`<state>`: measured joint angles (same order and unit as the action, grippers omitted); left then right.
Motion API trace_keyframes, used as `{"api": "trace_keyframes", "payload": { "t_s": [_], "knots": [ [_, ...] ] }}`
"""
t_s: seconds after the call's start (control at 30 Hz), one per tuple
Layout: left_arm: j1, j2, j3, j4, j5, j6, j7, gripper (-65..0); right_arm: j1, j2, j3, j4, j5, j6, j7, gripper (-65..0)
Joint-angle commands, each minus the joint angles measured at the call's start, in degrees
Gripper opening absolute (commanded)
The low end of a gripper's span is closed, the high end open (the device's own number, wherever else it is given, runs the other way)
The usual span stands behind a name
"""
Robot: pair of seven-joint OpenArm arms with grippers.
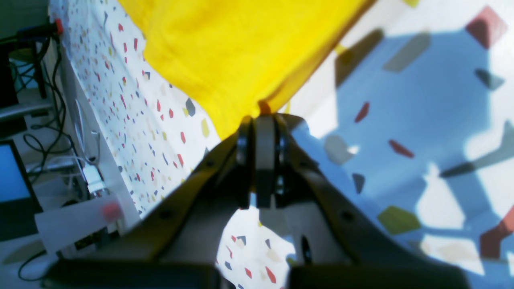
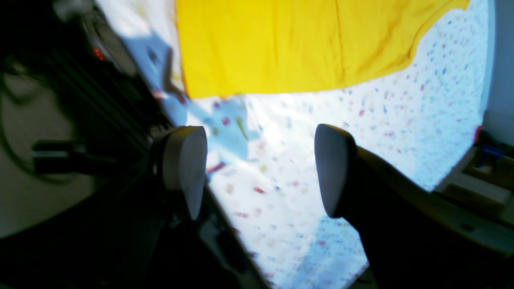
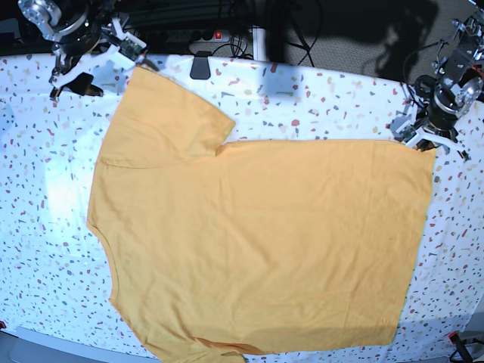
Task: Fold the T-shirt properly
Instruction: 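Lower both grippers and pinch the shirt's shoulder edge at each corner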
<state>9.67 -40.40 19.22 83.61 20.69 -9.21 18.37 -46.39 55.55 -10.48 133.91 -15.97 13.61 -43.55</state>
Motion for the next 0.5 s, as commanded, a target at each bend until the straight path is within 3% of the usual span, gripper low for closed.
{"api": "trace_keyframes", "payload": {
  "t_s": [0.0, 0.3, 0.47],
  "knots": [
    [-0.3, -1.1, -0.3, 0.5, -0.2, -0.2, 0.0, -65.0, -0.1, 1.5, 0.4, 1.1, -0.3, -0.5, 0.4, -23.5],
    [-0.3, -1.0, -0.3, 0.8, -0.2, -0.2, -0.3, -65.0, 2.1, 2.5, 0.4, -2.6, -0.7, 6.0, 2.0, -23.5],
    [-0.3, -1.0, -0.3, 0.8, -0.2, -0.2, -0.5, -65.0, 6.3, 1.0, 0.4, -6.3, 0.8, 6.1, 4.0, -23.5]
  ]
}}
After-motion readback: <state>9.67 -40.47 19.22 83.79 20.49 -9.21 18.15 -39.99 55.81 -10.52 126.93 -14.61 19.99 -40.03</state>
